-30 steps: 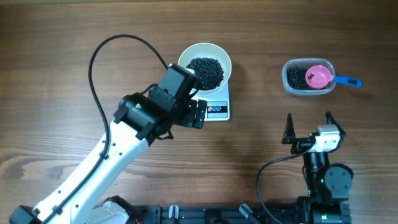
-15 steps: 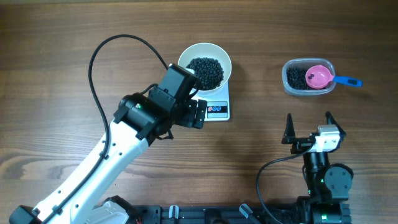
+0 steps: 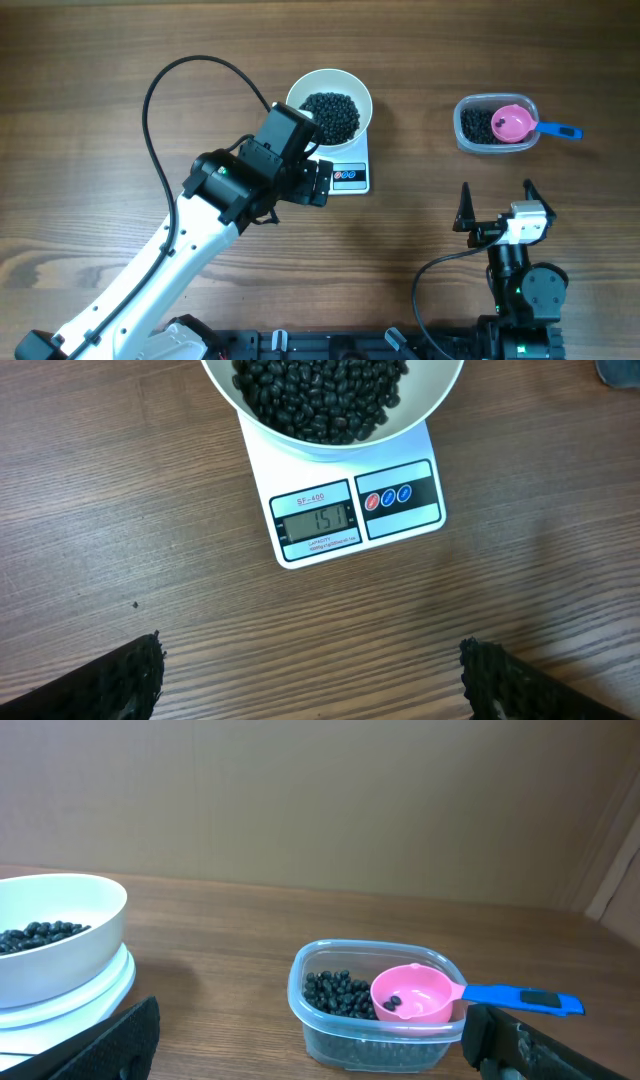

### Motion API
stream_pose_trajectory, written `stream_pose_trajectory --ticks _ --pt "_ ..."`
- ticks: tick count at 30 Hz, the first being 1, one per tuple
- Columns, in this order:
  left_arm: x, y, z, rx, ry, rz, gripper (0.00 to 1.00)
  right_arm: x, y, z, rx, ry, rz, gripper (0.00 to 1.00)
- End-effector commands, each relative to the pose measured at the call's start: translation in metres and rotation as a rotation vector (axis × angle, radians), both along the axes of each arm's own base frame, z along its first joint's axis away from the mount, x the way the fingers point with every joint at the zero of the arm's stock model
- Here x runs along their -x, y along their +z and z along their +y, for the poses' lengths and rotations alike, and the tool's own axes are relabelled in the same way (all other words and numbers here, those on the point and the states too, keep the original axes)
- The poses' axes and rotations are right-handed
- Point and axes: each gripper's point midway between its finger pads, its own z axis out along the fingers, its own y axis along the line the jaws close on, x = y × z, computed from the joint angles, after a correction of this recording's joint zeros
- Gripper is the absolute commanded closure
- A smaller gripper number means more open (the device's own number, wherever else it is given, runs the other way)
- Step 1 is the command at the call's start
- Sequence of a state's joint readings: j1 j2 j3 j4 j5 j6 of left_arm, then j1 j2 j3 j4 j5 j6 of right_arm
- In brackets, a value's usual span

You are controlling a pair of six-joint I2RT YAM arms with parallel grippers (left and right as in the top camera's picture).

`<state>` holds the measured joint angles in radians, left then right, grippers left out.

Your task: Scoop item into bowl and weigh 150g on scale

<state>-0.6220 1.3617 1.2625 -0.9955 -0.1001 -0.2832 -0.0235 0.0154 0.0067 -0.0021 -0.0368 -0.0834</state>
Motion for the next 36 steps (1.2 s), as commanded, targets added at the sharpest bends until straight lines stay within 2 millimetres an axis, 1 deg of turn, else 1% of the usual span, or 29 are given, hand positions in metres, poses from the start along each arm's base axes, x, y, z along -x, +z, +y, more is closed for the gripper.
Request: stream_pose_trajectory --ticks 1,27,29,30,32,35,36 --pt "-0.001 0.005 -0.003 0.012 0.003 -0.008 0.00 0.001 0.003 0.000 -0.012 0.004 -0.013 0.00" --pt "0.000 0.005 -0.002 0.010 0.005 -0.004 0.00 0.001 0.003 0.000 -0.011 0.004 -0.013 0.00" --pt "-0.004 0.007 -0.003 0.021 0.007 -0.021 0.00 0.001 0.003 0.000 -0.012 0.004 -0.013 0.00" --pt "-0.013 0.013 -0.005 0.045 0.017 -0.057 0.00 0.001 0.003 0.000 -0.012 0.004 -0.013 0.00" --pt "-0.027 0.023 0.004 0.056 0.064 -0.115 0.00 0.001 0.003 0.000 -0.011 0.004 -0.013 0.00" --pt "-0.045 0.028 0.038 0.021 0.176 -0.157 0.00 0.001 0.003 0.000 -0.011 0.004 -0.013 0.00" --pt "-0.049 0.029 0.046 0.027 0.208 -0.163 0.00 0.001 0.003 0.000 -0.012 0.004 -0.013 0.00"
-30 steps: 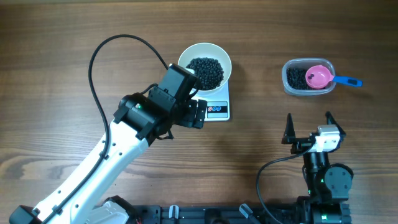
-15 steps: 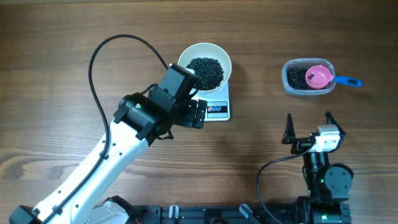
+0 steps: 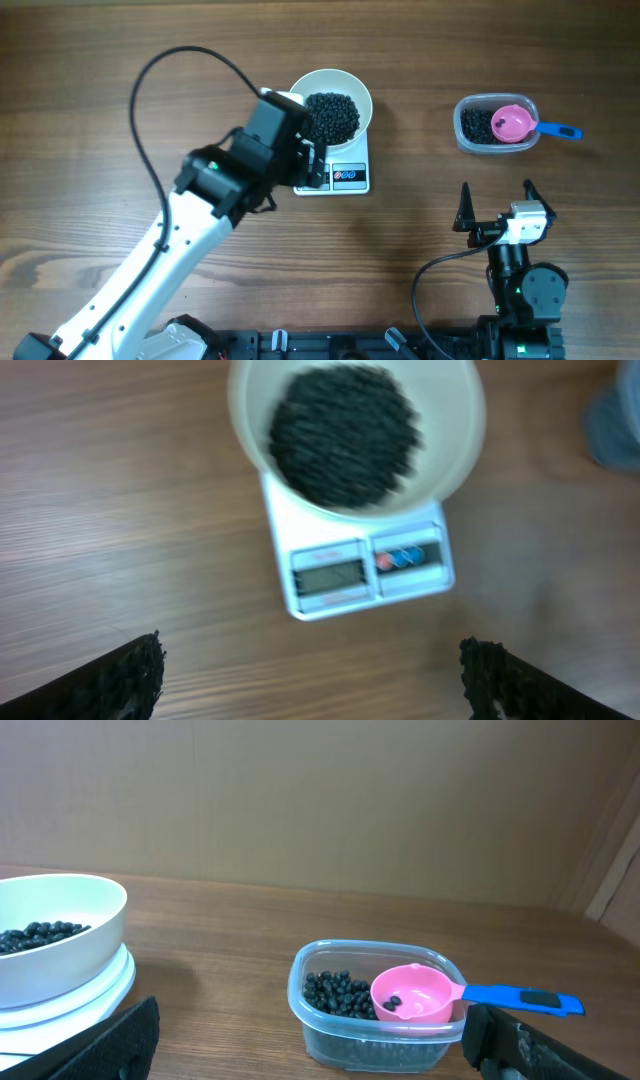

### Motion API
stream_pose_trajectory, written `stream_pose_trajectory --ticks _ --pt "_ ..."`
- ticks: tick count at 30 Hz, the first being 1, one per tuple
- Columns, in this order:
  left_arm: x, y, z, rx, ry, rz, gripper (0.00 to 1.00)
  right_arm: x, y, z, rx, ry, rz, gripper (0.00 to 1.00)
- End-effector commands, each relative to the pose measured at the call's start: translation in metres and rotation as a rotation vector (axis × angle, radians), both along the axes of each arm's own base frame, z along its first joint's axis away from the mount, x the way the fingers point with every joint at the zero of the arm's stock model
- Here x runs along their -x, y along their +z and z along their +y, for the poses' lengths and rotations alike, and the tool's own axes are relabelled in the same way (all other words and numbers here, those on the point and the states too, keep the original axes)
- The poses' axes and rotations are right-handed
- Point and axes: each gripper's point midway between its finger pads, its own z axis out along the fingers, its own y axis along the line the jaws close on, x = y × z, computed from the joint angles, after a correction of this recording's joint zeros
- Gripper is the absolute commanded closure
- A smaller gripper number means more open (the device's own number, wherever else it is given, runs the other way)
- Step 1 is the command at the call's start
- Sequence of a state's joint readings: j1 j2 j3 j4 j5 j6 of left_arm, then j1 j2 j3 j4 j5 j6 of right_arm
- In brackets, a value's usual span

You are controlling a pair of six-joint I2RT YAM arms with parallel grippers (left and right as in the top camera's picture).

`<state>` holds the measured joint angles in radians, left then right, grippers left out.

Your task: Scoop item into bowl and weigh 150g on scale

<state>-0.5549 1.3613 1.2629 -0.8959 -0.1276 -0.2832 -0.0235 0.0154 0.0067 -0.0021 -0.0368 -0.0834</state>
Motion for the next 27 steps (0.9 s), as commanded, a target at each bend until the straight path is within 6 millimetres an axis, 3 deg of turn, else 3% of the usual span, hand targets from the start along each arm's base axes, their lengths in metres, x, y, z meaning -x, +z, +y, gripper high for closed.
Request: stream_pose_trajectory --ticks 1,6,12,18,22,27 --pt "-0.024 0.018 0.043 0.005 0.159 -0.072 0.00 0.001 0.003 0.000 -0.012 0.004 -0.013 0.00" --pt "-0.047 0.028 0.083 0.025 0.285 -0.127 0.00 0.001 0.003 0.000 -0.011 0.004 -0.013 0.00" --pt "-0.049 0.044 0.110 0.041 0.361 -0.178 0.00 0.001 0.003 0.000 -0.011 0.004 -0.013 0.00" --pt "-0.028 0.046 0.138 -0.002 0.431 -0.211 0.00 0.001 0.003 0.000 -0.011 0.004 -0.013 0.00" --pt "-0.016 0.040 0.142 0.021 0.438 -0.267 0.00 0.001 0.003 0.000 -0.012 0.004 -0.013 0.00" --pt "0.000 0.045 0.159 0.091 0.483 -0.424 0.00 0.001 0.003 0.000 -0.011 0.004 -0.013 0.00"
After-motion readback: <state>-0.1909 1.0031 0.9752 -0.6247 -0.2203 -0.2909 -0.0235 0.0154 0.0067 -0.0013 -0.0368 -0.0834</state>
